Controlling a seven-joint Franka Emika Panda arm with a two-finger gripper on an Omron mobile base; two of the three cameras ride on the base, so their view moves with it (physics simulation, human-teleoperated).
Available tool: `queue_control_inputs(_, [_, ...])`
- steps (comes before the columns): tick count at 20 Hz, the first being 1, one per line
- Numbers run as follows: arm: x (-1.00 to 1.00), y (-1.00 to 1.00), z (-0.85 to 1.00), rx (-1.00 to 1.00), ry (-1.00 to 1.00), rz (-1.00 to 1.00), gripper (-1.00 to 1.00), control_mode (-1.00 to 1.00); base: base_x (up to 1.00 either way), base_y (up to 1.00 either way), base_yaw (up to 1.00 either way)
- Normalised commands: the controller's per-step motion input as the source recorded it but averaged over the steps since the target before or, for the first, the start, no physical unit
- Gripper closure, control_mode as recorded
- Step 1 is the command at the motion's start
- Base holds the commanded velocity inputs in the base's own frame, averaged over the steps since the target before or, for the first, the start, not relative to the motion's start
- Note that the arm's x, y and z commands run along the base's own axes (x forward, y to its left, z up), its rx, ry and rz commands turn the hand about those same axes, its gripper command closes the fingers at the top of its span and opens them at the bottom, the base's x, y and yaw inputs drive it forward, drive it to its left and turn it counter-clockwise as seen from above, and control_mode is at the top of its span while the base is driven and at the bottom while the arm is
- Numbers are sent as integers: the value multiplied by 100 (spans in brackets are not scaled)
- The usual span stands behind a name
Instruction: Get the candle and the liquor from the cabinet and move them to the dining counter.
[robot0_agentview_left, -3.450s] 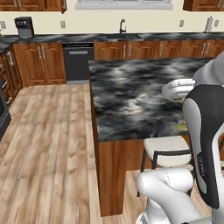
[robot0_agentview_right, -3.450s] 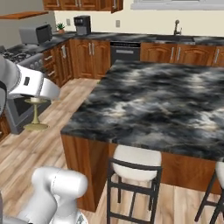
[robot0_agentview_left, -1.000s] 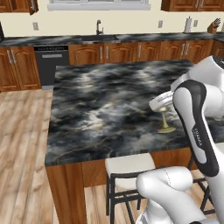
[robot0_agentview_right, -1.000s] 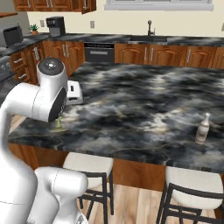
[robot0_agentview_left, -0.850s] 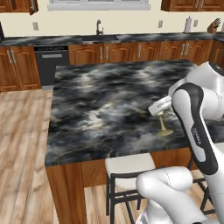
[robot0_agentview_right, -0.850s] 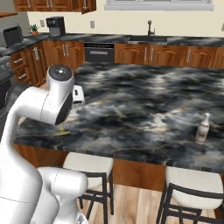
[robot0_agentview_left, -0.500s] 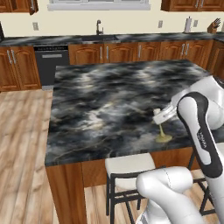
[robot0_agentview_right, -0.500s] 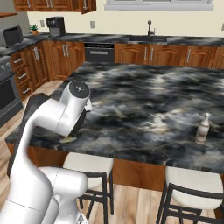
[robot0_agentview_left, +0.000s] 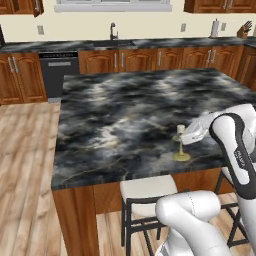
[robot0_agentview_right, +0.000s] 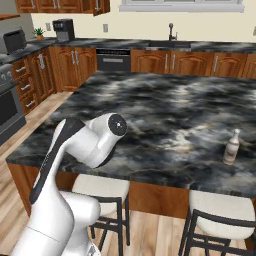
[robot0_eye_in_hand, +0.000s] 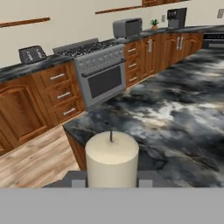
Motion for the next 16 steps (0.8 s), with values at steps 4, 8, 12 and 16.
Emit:
queue_control_inputs(4, [44,-13,0,8,-3,5,100,-100,0,0,0])
queue_control_inputs(8, [49,0,-11,3,0,5,100,-100,0,0,0])
queue_control_inputs(12, [46,0,-2,0,0,1,100,-100,0,0,0])
queue_control_inputs(16, [43,0,-11,0,-3,0,100,-100,0,0,0])
